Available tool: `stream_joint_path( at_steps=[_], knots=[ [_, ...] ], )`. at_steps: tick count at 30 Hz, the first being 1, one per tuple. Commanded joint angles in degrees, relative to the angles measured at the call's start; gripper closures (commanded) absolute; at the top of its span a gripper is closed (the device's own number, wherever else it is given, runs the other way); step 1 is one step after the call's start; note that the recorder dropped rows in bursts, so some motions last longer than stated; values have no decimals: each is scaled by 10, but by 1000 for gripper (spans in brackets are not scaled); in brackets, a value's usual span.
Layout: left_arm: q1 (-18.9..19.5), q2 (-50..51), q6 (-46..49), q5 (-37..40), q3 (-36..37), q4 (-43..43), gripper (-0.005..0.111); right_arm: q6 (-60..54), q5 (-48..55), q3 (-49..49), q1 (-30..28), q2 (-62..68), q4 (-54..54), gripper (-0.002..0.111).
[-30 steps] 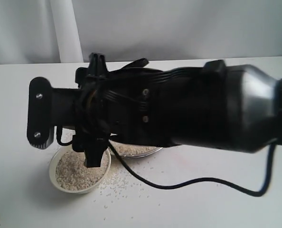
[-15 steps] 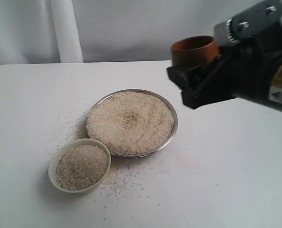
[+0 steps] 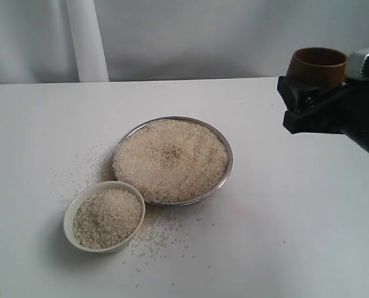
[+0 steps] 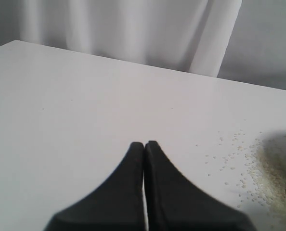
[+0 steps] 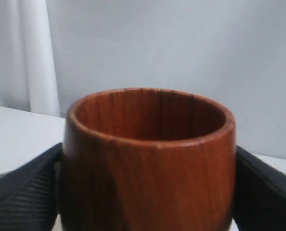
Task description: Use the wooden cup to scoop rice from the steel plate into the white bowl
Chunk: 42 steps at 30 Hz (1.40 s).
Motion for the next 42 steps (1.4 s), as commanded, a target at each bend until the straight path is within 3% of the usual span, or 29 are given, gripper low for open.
stream_joint_path(
  at_steps=[1,14,25,42],
  knots=[
    [-1,4,-1,-4,0,-2,107,-17,-79,3,-5,72,31,108],
    [-1,4,-1,-4,0,-2,107,-17,-302,3,-5,291,127,108],
    [-1,4,-1,-4,0,-2,107,-17,-305,3,-5,409,137,108],
    [-1,4,-1,-4,0,-2,107,-17,-305,3,-4,411,128,108]
  ],
)
